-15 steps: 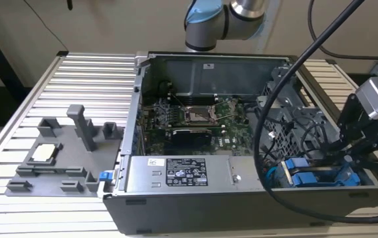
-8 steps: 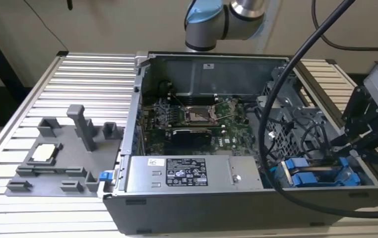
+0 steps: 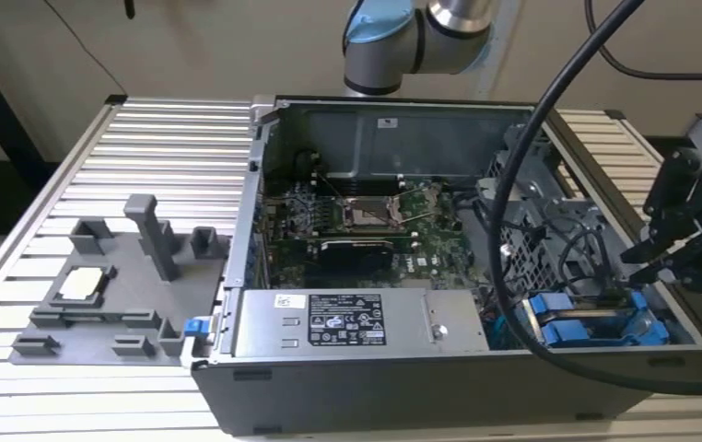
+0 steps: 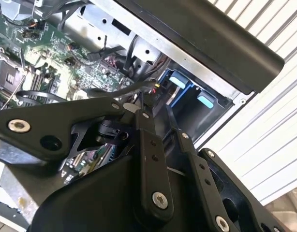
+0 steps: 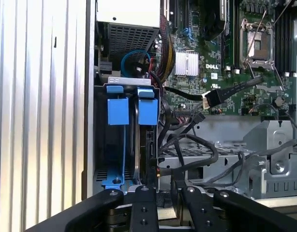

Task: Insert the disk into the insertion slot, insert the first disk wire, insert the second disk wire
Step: 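Insert the first disk wire, then insert the second disk wire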

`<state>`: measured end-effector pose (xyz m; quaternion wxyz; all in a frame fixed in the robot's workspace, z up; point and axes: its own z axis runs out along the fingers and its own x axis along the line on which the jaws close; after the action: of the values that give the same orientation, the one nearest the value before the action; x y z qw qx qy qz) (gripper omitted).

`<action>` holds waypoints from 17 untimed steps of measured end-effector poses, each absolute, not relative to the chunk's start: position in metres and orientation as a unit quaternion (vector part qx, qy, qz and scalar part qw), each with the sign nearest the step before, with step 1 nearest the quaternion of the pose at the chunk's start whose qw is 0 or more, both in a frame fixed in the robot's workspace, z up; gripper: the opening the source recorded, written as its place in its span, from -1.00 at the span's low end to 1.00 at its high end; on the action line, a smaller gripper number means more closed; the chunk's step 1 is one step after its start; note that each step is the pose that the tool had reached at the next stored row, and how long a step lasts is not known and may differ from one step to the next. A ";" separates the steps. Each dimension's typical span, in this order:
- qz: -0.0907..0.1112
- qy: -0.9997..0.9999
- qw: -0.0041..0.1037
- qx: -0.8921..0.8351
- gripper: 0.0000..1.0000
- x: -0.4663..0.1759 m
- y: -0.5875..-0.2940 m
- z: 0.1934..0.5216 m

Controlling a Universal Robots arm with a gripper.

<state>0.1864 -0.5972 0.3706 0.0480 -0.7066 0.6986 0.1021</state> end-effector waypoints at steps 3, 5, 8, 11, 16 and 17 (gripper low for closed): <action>0.102 0.699 0.048 -0.707 -0.45 0.186 -0.597 0.374; 0.102 0.699 0.048 -0.707 -0.45 0.186 -0.597 0.378; 0.102 0.699 0.048 -0.707 -0.45 0.185 -0.597 0.384; 0.102 0.699 0.048 -0.707 -0.45 0.185 -0.597 0.385; 0.102 0.699 0.048 -0.706 -0.45 0.185 -0.588 0.385; 0.102 0.699 0.048 -0.706 -0.45 0.185 -0.585 0.385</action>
<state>0.1850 -0.5851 0.3848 0.0476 -0.7064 0.6989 0.1016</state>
